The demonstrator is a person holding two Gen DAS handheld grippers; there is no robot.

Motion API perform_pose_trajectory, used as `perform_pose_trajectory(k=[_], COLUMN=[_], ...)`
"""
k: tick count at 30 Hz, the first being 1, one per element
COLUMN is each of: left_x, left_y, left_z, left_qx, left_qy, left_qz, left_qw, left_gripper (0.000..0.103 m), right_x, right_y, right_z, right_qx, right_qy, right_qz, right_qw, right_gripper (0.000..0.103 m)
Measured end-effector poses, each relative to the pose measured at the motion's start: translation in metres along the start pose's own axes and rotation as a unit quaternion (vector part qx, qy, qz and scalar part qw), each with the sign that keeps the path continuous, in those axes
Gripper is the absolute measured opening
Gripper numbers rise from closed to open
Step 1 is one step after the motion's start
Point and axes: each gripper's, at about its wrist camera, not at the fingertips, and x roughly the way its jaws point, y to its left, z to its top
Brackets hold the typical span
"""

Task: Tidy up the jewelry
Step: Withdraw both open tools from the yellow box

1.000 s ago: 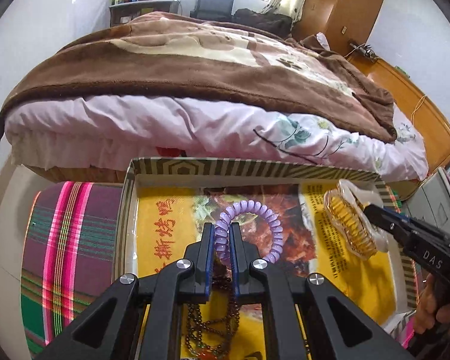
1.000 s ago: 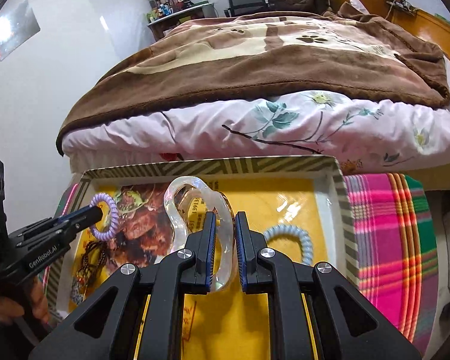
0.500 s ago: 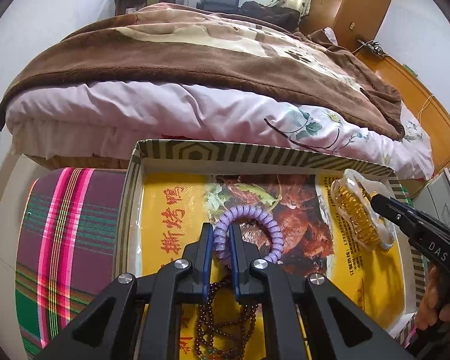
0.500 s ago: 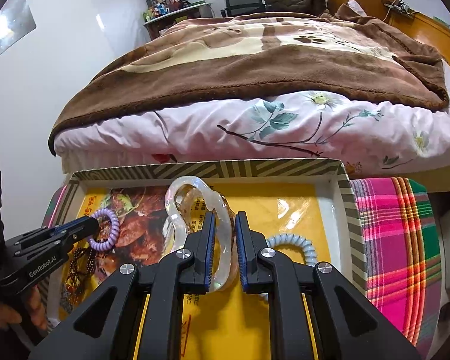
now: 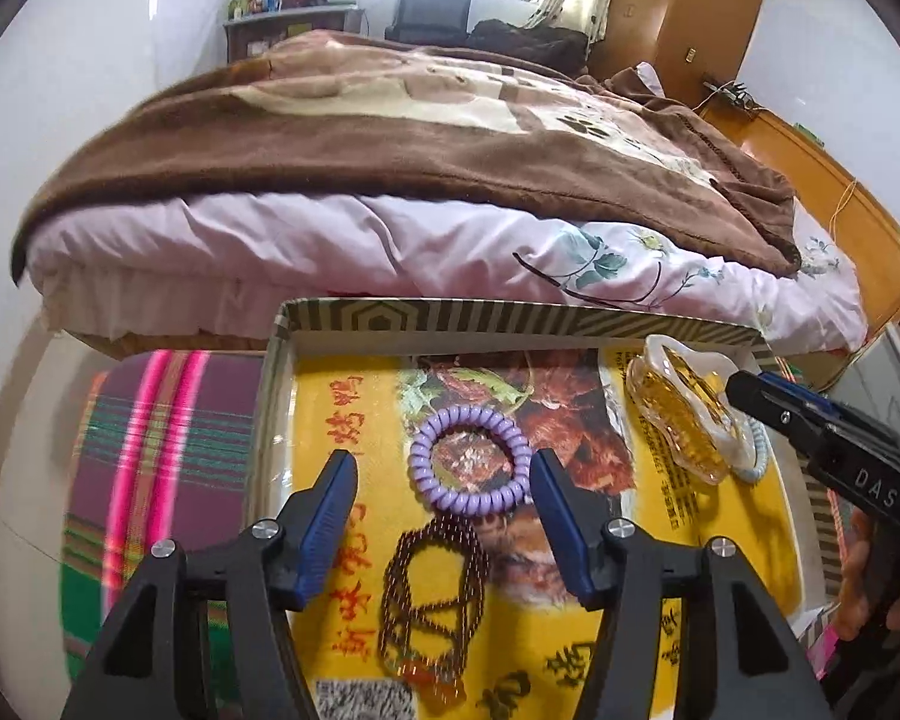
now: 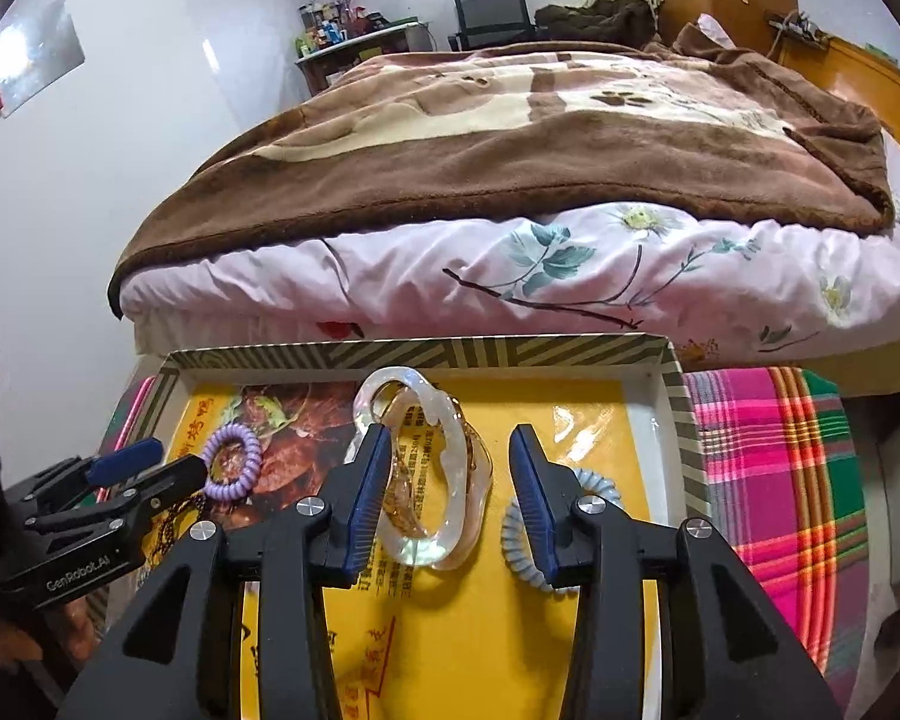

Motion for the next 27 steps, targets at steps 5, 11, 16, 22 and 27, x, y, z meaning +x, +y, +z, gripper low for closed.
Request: perform_pose_trajectory(k=[5,11,16,22,27], left_x=[-0.029,-0.070,-0.104,-0.136,-0.162], left_y=[-0.004,-0.008,-0.012,-0.017,-0.023], left_z=[-0.013,-0.030,-0.047,-0.066,-0.084], left_qx=[0.004,0.001,0.004,0.006,0.012], left_qy=[-0.020,-0.045,-0.063,-0.077,-0.093], left_qz=[0.001,0.001,0.006,0.005,0.007], left_qw=[0.9998,0.9990,0.9980,0.9970,0.9955], left_gripper=[0.065,0.065,0.068,0.069,0.069], right_x=[-0.023,-0.055,-0.082,-0.109,-0.127], right_y=[0.005,0.015,0.023,0.031,0.032], right_z=[-0.008,-0.021,-0.033,-0.053,-0.069], right_qx=[-0.001,-0.001,-0.011,-0.015,-0.017], right_qy=[-0.012,-0.031,-0.043,-0.055,-0.065], right_qz=[0.014,0.028,0.040,0.055,0.057], right_qw=[1.000,0.999,0.998,0.997,0.996], right_gripper=[0.042,0.042,0.042,0.042,0.042])
